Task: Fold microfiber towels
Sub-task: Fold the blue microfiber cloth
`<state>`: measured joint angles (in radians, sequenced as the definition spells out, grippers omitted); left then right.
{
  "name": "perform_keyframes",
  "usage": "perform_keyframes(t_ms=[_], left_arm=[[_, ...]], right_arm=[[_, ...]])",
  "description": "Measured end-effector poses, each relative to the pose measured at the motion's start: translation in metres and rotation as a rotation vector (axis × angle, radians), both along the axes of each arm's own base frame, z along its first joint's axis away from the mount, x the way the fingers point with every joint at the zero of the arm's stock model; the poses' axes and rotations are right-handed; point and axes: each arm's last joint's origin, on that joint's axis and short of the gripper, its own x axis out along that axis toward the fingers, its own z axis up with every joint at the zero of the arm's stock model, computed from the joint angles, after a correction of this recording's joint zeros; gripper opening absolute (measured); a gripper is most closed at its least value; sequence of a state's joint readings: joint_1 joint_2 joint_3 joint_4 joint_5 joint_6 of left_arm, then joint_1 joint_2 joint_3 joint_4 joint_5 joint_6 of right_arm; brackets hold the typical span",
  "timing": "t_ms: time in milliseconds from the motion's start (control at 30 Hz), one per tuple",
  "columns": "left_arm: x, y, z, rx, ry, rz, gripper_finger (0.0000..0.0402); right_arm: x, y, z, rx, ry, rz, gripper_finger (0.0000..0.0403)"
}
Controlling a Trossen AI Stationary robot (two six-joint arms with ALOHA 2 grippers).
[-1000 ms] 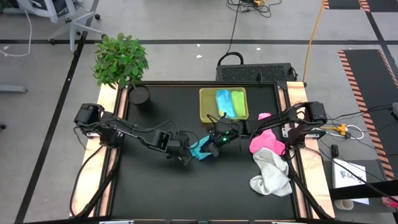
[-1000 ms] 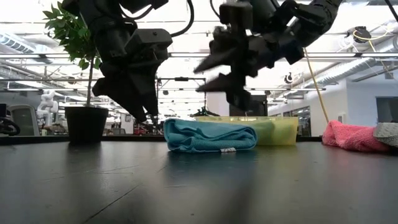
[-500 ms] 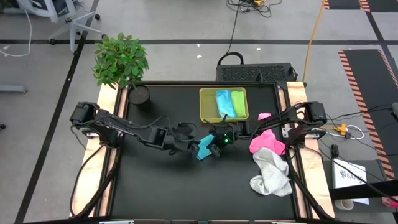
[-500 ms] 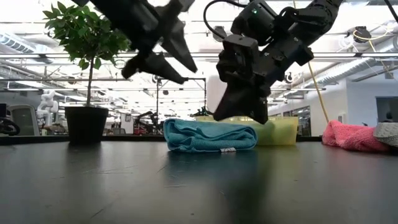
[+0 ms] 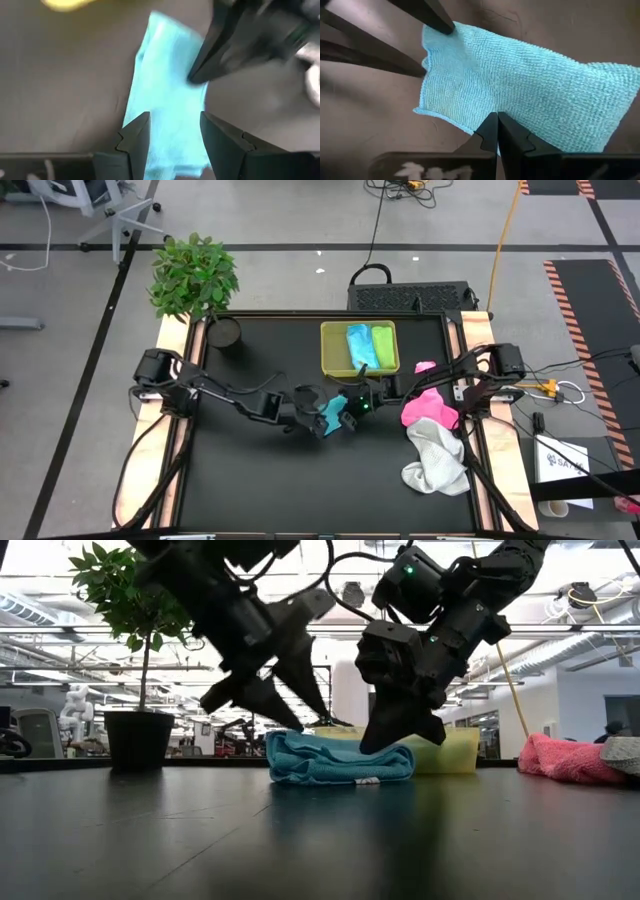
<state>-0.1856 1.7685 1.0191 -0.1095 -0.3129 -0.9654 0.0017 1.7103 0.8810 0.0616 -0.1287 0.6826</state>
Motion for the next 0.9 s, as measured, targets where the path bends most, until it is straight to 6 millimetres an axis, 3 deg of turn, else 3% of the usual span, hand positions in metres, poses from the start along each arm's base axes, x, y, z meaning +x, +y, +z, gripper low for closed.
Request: perform_keyframes(t_ms=[367,500,667,900], left_arm=[[0.002,-0.017,-0.039,-0.072,0.112,0.0,0.0177],[0.003,-0.018,-0.04,-0.091,0.106,-0.012,0.0177],[0.003,-0.019,-0.038,-0.097,0.101,-0.023,0.0177],[0.002,-0.022,-0.037,-0.112,0.101,-0.04,0.0177]], right_arm=[[0.0,0.004,0.0,0.011,0.004,0.006,0.0],[0.001,0.005,0.002,0.015,-0.024,0.014,0.0],[0.008,0.0,0.024,-0.027,-0.194,0.022,0.0],[0.006,-0.005,0.005,-0.091,-0.086,-0.041,0.0]])
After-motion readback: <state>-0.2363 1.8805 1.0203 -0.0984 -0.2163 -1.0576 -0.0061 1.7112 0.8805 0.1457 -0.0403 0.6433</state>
